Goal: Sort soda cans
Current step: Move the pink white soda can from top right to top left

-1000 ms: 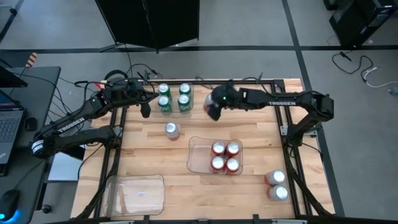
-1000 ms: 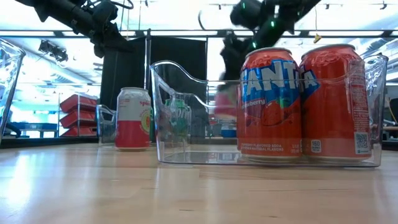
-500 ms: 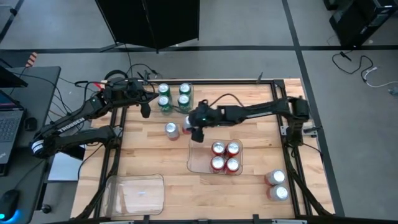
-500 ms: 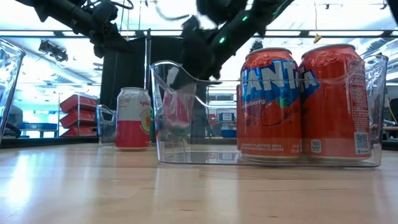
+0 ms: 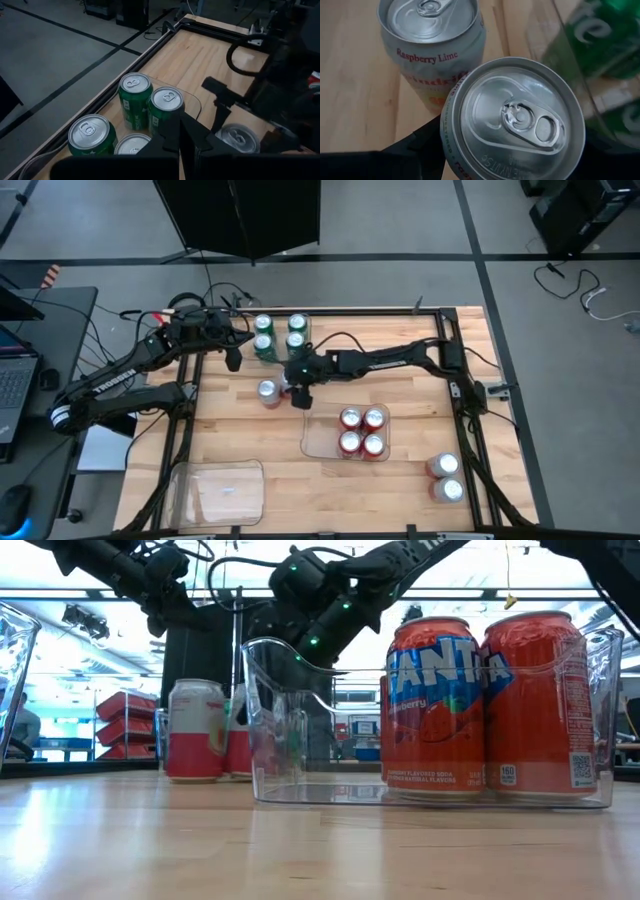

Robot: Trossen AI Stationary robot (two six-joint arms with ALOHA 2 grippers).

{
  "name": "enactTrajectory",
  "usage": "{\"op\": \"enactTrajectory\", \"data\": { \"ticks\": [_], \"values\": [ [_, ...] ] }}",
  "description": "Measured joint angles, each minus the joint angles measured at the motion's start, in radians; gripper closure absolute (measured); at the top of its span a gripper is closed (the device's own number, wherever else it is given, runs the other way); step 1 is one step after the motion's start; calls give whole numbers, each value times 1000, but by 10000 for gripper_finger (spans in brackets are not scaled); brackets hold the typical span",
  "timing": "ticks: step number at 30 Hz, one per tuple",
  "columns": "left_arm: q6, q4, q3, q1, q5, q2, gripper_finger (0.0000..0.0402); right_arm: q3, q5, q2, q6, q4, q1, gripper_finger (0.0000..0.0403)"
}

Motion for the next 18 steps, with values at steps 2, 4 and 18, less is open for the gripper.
{"op": "enactTrajectory", "data": {
  "ticks": [2, 4, 18],
  "values": [
    [0, -1, 0, 0, 0, 0, 402, 27, -20, 17, -9, 1, 7, 120],
    [1, -1, 0, 0, 0, 0, 401, 52, -27, 36, -21, 3, 18, 120],
    [1, -51, 0, 0, 12, 0, 402, 132, -87, 94, -41, 5, 46, 120]
  ]
}}
